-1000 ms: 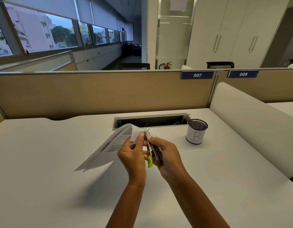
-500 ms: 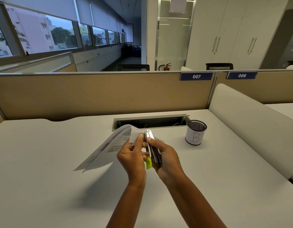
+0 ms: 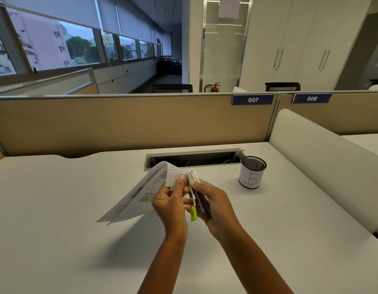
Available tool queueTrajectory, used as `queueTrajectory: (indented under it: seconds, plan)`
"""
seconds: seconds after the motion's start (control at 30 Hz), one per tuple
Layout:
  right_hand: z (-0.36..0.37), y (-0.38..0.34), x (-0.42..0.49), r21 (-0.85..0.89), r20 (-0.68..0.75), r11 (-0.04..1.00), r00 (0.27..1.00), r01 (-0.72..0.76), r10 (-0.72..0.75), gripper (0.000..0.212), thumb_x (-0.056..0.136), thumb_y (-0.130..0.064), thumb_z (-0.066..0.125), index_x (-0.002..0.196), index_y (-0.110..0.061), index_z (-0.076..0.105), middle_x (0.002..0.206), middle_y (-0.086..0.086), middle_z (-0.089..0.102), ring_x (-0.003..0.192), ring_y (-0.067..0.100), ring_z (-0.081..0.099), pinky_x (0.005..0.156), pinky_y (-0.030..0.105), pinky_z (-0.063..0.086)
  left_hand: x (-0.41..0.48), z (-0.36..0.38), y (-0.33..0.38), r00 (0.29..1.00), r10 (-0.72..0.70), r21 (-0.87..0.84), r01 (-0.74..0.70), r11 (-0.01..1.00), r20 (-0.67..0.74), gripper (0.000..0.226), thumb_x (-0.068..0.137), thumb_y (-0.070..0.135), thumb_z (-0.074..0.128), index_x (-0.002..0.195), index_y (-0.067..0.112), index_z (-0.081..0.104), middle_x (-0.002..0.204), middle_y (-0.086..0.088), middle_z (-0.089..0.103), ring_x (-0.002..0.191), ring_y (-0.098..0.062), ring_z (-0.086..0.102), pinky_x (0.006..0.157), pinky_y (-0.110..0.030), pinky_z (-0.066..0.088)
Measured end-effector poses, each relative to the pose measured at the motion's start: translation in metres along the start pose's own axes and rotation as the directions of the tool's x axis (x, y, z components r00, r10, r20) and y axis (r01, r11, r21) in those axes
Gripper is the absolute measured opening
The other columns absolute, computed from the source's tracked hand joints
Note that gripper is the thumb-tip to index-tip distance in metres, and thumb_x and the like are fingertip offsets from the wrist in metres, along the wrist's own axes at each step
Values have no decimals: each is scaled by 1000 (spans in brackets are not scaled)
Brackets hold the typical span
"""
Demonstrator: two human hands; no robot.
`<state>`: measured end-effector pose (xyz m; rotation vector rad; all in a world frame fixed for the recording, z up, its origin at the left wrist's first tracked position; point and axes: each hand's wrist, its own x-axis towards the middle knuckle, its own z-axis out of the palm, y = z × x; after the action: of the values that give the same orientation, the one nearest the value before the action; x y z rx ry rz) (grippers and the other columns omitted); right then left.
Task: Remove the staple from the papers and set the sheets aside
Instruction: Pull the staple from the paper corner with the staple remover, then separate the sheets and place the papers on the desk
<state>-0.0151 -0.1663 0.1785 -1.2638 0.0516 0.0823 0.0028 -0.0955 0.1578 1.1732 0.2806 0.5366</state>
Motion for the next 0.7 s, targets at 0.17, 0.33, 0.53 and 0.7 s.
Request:
queueTrajectory:
  seconds: [0.17,0.33,0.53,0.7]
  plan:
    - [-10,-2,0,-261,-49,936,965,237,-258,4,85,-23,58,88,-21,61,76,-3,66,53,4,66,49,10,51,8,3,7,1000,-14,-29,14,999,0,12,80,18,61,90,23,58,84,9,60,73,-14,63,66,-26,54]
    - [-63,13,18,-538,-258,829,906,155,-337,13,91,-18,50,88,-12,62,80,10,67,56,11,62,42,16,47,17,-6,12,1000,-4,-67,3,998,-10,23,82,13,60,73,34,55,76,5,58,53,4,64,49,-12,54]
    - [-119,59,49,-863,-300,486,911,-133,-283,27,90,-11,45,112,-8,61,95,19,66,85,33,61,68,32,43,17,-9,7,999,-31,-57,31,998,-9,16,83,10,57,81,25,57,78,3,57,58,-14,63,48,-12,53]
    - [-138,97,54,-973,-227,41,931,-225,-287,37,94,-13,37,130,-20,44,115,9,55,104,26,52,84,34,42,16,-10,6,1000,-26,-60,26,998,-2,18,83,8,57,81,26,55,77,6,56,64,-12,60,46,-11,52]
